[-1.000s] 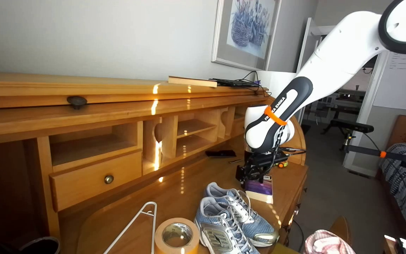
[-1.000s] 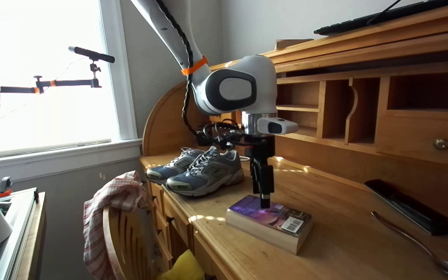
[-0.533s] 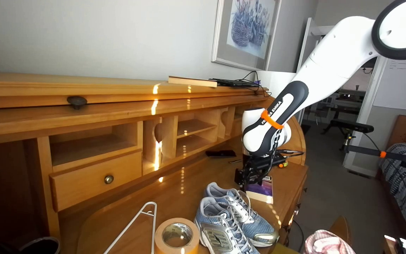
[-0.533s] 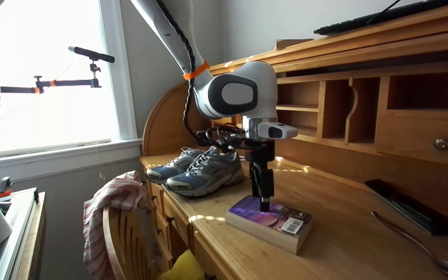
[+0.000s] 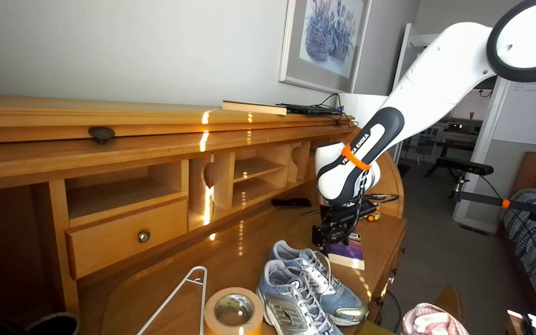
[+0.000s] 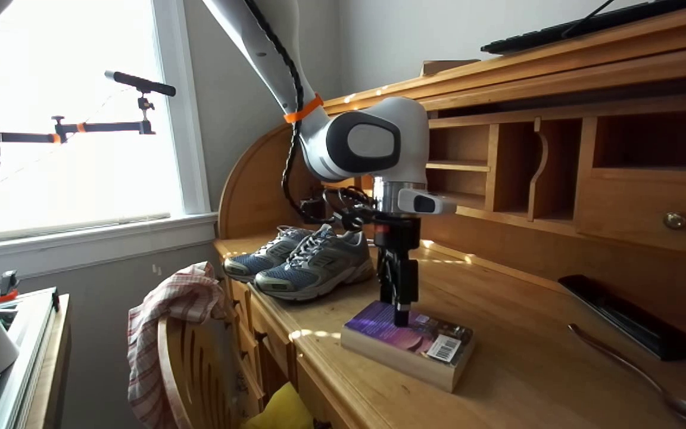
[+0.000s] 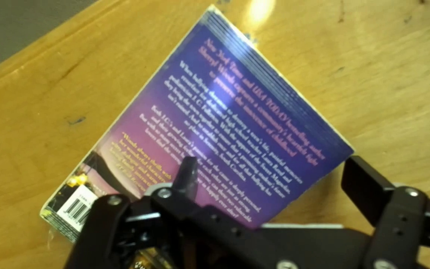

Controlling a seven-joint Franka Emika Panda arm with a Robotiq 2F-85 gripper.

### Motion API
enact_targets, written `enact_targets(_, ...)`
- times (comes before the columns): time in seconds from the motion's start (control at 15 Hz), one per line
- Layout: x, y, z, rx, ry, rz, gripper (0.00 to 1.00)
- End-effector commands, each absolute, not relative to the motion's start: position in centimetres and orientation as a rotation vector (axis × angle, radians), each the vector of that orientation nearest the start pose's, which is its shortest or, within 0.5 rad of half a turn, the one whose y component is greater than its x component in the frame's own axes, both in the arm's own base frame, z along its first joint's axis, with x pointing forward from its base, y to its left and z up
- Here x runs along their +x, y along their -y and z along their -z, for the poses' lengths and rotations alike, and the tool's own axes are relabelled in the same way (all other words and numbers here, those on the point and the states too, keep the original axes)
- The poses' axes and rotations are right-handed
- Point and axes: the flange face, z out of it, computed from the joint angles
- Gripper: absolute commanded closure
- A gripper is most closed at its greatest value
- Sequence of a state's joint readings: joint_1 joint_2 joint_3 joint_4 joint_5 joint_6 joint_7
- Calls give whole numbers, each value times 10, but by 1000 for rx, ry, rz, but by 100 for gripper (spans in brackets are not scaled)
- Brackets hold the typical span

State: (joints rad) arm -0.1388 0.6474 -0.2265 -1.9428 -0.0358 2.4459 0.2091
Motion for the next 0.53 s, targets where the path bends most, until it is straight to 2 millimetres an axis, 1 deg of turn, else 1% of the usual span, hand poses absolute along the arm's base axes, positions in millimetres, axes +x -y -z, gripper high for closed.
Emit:
enact_targets(0.0, 555, 215, -139, -3217, -702, -376, 0)
enact_targets(0.47, 540, 216, -139, -3295, -508, -500, 0)
